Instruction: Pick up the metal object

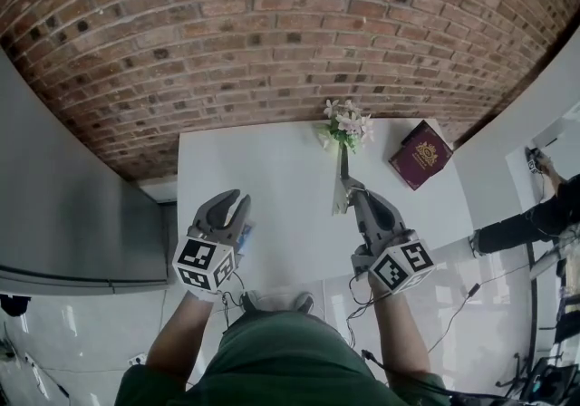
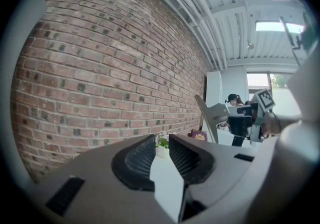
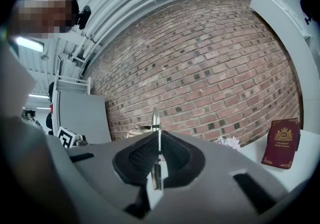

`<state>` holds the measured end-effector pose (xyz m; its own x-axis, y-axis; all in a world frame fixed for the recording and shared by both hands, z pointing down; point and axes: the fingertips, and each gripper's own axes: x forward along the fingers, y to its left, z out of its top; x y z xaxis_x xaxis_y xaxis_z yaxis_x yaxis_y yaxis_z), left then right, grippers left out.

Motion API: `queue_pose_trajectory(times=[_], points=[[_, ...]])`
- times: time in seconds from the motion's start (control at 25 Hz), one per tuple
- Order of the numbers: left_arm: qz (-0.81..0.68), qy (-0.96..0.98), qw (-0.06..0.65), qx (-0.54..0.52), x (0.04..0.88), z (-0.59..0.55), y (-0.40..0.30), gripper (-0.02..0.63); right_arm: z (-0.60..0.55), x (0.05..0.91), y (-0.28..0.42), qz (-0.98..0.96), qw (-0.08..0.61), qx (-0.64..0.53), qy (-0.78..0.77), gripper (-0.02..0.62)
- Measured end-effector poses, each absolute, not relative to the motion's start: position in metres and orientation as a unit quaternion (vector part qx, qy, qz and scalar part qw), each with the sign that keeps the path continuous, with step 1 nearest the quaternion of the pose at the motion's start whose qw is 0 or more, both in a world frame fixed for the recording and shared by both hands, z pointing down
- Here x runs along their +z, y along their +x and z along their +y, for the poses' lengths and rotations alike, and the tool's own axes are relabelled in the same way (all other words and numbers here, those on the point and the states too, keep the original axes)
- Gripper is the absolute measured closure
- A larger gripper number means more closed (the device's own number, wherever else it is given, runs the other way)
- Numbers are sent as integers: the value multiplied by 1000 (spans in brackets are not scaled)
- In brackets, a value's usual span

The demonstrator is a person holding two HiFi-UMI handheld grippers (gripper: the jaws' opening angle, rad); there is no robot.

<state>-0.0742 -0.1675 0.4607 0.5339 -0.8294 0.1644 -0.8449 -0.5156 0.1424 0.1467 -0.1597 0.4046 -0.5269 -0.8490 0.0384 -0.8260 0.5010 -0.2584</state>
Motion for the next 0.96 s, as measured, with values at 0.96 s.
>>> queue_pose_trajectory(times=[0.96], points=[[-478, 871, 107, 35, 462, -171, -83, 528, -162, 405, 138, 865, 36, -114, -487, 586]])
